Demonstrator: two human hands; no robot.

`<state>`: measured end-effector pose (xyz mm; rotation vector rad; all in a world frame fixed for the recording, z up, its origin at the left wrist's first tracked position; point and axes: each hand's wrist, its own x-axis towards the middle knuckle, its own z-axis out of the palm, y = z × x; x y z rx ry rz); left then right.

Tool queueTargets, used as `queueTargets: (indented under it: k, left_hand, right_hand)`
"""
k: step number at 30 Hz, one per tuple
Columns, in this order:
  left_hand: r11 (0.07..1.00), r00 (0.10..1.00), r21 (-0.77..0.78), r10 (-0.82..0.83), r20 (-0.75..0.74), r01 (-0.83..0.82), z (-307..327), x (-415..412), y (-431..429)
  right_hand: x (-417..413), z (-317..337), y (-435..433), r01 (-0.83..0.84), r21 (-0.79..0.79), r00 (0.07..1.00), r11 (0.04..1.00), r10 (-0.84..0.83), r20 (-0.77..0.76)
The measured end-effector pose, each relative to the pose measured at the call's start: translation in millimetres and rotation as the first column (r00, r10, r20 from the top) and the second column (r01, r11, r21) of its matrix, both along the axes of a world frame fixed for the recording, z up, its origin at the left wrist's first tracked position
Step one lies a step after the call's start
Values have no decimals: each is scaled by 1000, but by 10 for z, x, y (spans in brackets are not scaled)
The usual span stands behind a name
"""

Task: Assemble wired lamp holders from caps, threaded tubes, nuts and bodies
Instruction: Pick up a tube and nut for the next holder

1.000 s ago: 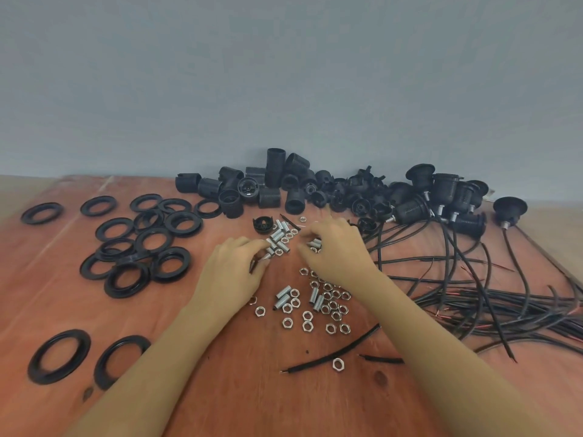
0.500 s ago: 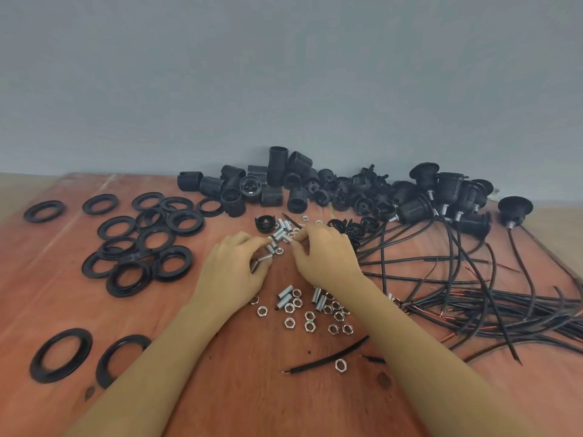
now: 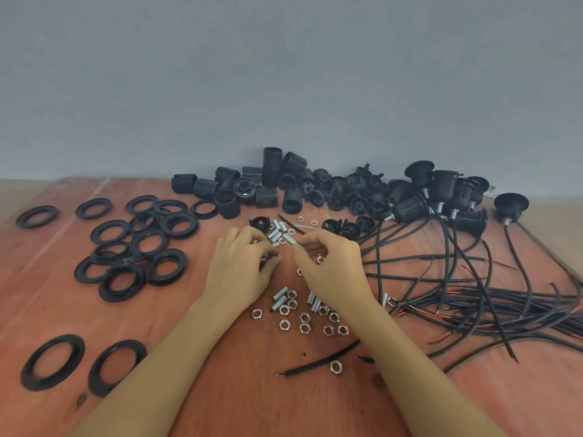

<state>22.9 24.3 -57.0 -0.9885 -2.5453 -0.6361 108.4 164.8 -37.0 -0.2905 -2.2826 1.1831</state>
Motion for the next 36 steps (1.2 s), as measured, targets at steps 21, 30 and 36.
queueTargets:
  k: [21, 30, 36]
  left_hand:
    - [801, 962, 587, -239, 130, 120, 85, 203, -16]
    - [601, 735, 798, -516, 440, -56, 104, 220, -4]
    - [590, 670, 799, -547, 502, -117, 85, 217, -24]
  right_hand:
    - [131, -87, 11, -119, -221, 991, 968, 102, -87]
    - [127, -113, 38, -81, -210, 992, 974, 59, -110]
    - [131, -111, 35, -101, -202, 988, 974, 74, -135]
